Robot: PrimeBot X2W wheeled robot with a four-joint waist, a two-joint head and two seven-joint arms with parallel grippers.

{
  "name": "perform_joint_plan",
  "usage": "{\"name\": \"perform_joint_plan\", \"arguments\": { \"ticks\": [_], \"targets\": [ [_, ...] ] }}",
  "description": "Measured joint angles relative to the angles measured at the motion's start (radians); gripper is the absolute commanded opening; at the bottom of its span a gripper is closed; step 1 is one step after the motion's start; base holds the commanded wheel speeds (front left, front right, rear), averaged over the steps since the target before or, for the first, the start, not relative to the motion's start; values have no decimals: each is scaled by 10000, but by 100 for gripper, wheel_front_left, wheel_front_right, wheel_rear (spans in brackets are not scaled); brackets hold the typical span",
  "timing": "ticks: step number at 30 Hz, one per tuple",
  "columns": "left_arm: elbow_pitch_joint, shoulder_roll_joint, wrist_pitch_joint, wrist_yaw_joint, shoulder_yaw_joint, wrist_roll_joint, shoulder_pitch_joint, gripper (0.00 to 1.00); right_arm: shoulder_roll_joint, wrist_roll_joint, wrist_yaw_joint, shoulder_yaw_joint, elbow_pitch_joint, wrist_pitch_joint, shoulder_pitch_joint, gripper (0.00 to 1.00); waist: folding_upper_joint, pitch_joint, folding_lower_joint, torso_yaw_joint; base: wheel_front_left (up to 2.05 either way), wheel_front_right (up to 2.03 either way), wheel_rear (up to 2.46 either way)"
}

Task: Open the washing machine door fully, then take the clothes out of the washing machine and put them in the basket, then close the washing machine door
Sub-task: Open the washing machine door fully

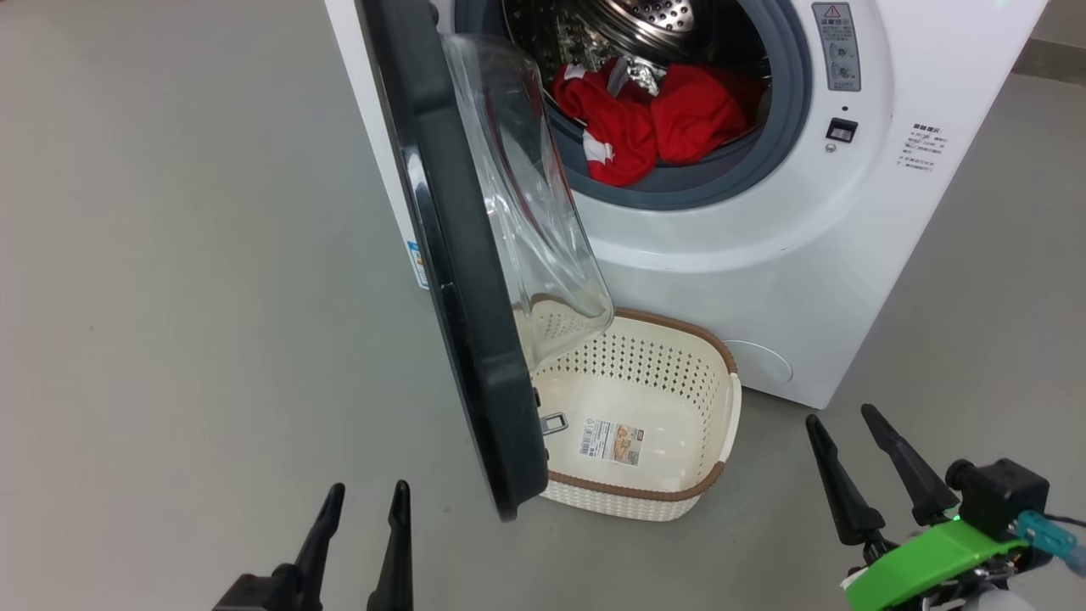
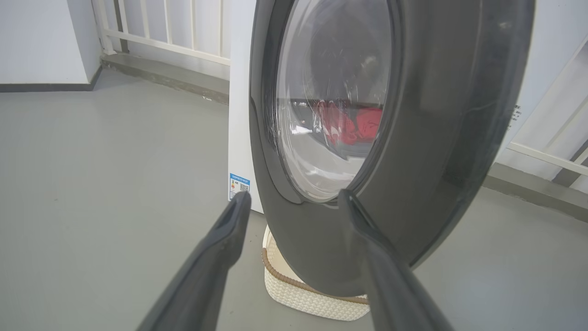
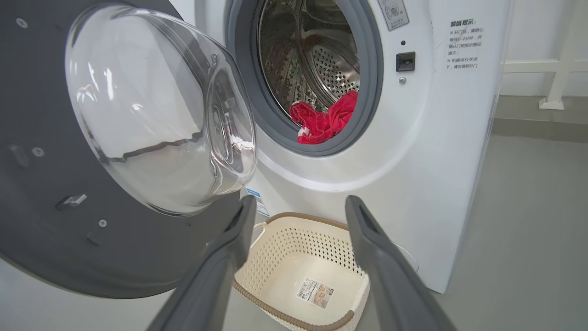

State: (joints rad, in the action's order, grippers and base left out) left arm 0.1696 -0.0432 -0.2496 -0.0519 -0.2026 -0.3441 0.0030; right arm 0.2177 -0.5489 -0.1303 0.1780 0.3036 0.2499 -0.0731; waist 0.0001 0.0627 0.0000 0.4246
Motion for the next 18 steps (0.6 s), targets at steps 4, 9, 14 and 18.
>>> {"name": "perform_joint_plan", "arguments": {
  "ticks": [4,9,14,18],
  "targets": [
    [-4,0,0,0,-8,2,0,100,-318,823,0,-462,-368,25,390,100,0,-2,0,25,0,0,0],
    [-6,-2,0,0,-6,4,0,100,-533,1335,-2,-715,-326,25,744,100,0,-11,0,24,0,0,0],
    [-8,0,0,0,-6,4,0,100,-627,1475,-2,-767,-270,25,764,100,0,21,0,13,0,0,0],
    [-15,-2,0,0,-6,4,0,100,-629,1488,-2,-821,-268,25,764,100,0,51,0,-8,0,0,0]
  ]
}}
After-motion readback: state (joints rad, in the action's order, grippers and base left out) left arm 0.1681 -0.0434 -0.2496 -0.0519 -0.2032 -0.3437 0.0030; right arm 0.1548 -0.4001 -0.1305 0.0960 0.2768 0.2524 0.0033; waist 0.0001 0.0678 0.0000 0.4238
